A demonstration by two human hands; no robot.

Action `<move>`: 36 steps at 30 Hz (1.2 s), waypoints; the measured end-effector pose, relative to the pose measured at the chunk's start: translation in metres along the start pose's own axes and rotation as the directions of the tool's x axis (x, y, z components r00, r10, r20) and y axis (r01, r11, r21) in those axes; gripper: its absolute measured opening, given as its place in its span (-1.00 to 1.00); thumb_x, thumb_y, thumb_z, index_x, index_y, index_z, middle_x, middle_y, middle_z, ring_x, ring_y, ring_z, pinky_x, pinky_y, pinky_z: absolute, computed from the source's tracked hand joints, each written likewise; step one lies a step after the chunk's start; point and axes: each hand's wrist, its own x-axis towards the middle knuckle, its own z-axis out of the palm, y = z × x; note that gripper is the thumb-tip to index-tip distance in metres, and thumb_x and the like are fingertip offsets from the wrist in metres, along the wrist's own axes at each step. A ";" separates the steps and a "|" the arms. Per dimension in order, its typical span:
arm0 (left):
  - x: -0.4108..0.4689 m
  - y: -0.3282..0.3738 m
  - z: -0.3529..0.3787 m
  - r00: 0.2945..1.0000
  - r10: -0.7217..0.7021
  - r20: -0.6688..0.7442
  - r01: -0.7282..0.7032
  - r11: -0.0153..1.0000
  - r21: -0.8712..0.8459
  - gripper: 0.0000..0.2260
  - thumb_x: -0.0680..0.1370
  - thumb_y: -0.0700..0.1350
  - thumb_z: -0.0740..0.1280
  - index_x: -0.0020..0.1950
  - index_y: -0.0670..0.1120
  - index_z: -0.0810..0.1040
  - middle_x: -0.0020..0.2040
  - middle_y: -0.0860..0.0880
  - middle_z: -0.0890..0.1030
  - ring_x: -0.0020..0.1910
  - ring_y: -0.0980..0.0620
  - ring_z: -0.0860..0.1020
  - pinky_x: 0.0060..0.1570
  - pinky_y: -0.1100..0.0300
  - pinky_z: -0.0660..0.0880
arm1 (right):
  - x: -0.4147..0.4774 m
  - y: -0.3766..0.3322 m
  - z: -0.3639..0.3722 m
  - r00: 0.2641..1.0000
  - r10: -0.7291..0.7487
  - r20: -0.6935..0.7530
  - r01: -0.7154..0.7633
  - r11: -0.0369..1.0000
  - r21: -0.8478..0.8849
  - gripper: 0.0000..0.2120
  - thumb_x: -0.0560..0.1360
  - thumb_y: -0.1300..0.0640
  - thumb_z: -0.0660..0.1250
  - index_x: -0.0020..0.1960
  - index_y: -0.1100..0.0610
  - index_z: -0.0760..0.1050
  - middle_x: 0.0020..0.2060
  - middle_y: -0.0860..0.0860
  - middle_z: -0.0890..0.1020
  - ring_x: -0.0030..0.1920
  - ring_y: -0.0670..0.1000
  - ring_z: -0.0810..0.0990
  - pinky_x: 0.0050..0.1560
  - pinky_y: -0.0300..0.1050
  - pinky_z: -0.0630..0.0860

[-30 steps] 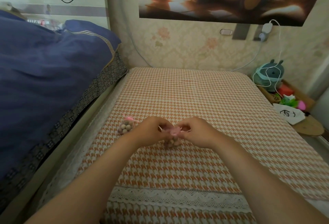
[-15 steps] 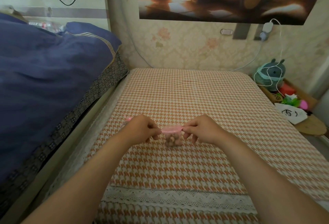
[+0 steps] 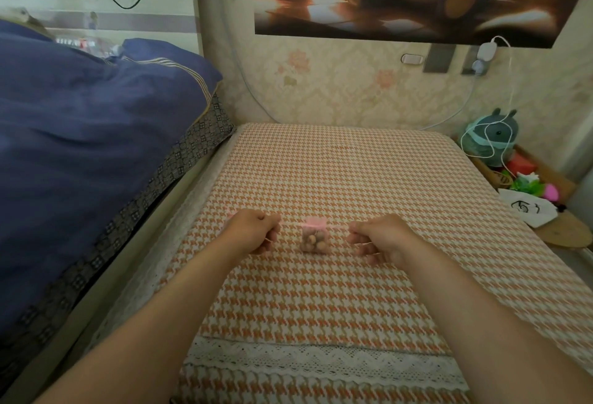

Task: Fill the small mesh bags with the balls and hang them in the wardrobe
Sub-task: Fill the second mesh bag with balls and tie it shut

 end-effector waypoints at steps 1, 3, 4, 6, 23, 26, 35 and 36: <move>-0.001 0.001 0.002 1.000 -0.025 0.011 0.025 0.998 -0.059 -0.71 0.64 -0.02 0.28 -0.19 -0.16 0.57 -0.34 -0.06 0.57 -0.40 -0.01 0.55 -0.33 0.17 0.51 | 0.001 0.000 0.003 1.000 0.006 -0.005 -0.006 0.999 0.031 -0.84 0.61 0.13 0.39 0.04 0.24 0.62 -0.20 0.07 0.75 -0.44 -0.01 0.61 -0.42 -0.18 0.50; -0.002 0.004 0.007 0.996 -0.078 0.032 0.083 0.979 -0.185 -0.72 0.65 -0.05 0.25 -0.20 -0.14 0.53 -0.33 -0.07 0.55 -0.40 -0.01 0.53 -0.33 0.17 0.49 | 0.001 0.000 0.010 0.999 0.030 0.026 -0.033 0.991 0.133 -0.84 0.63 0.13 0.34 0.06 0.24 0.59 -0.19 0.08 0.70 -0.42 0.02 0.61 -0.43 -0.16 0.50; -0.001 0.005 0.009 0.993 -0.107 0.040 0.113 0.963 -0.243 -0.73 0.65 -0.06 0.24 -0.21 -0.14 0.50 -0.34 -0.07 0.54 -0.39 -0.01 0.52 -0.34 0.17 0.47 | 0.001 0.000 0.013 0.998 0.047 0.046 -0.055 0.981 0.184 -0.84 0.64 0.13 0.32 0.07 0.22 0.57 -0.19 0.09 0.68 -0.41 0.03 0.61 -0.44 -0.16 0.50; 0.001 0.007 0.012 0.987 -0.150 0.056 0.160 0.926 -0.342 -0.73 0.65 -0.08 0.23 -0.24 -0.12 0.47 -0.36 -0.06 0.54 -0.38 -0.01 0.51 -0.35 0.17 0.46 | 0.000 -0.001 0.016 0.995 0.074 0.061 -0.087 0.968 0.234 -0.85 0.65 0.12 0.31 0.07 0.20 0.56 -0.20 0.08 0.67 -0.40 0.02 0.60 -0.48 -0.18 0.48; -0.001 0.012 0.024 0.983 0.060 0.175 0.067 0.763 -0.643 -0.68 0.68 -0.11 0.10 -0.25 -0.14 0.40 0.08 -0.19 0.69 0.15 -0.12 0.63 0.25 0.01 0.46 | -0.002 -0.004 0.011 0.996 0.078 0.046 -0.088 0.957 0.277 -0.81 0.61 0.05 0.39 0.06 0.18 0.59 -0.19 0.05 0.69 -0.37 0.01 0.61 -0.36 -0.12 0.54; -0.001 0.014 0.031 0.987 0.050 0.153 0.059 0.772 -0.633 -0.71 0.68 -0.10 0.13 -0.20 -0.17 0.43 -0.12 -0.20 0.71 -0.04 -0.16 0.68 0.14 -0.01 0.54 | -0.008 -0.010 0.011 0.998 0.000 0.061 -0.017 0.960 0.281 -0.82 0.61 0.08 0.38 0.05 0.21 0.60 -0.15 0.07 0.72 -0.34 0.02 0.63 -0.32 -0.09 0.58; 0.001 0.015 0.044 0.987 0.030 0.157 0.035 0.918 -0.396 -0.68 0.66 -0.05 0.18 -0.11 -0.24 0.58 -0.16 -0.12 0.62 -0.24 -0.03 0.57 -0.10 0.01 0.57 | -0.018 -0.012 0.016 0.985 -0.158 0.073 0.152 0.985 0.080 -0.88 0.63 0.17 0.35 0.03 0.20 0.64 -0.05 0.12 0.74 -0.24 0.05 0.73 -0.16 0.01 0.67; 0.000 0.016 0.045 0.985 0.042 0.169 0.017 0.943 -0.333 -0.67 0.66 -0.04 0.18 -0.02 -0.26 0.61 -0.13 -0.11 0.65 -0.20 -0.03 0.59 -0.11 0.04 0.58 | -0.018 -0.011 0.018 0.984 -0.160 0.080 0.154 0.986 0.069 -0.88 0.63 0.17 0.35 0.04 0.19 0.64 -0.05 0.12 0.74 -0.24 0.04 0.73 -0.18 0.00 0.67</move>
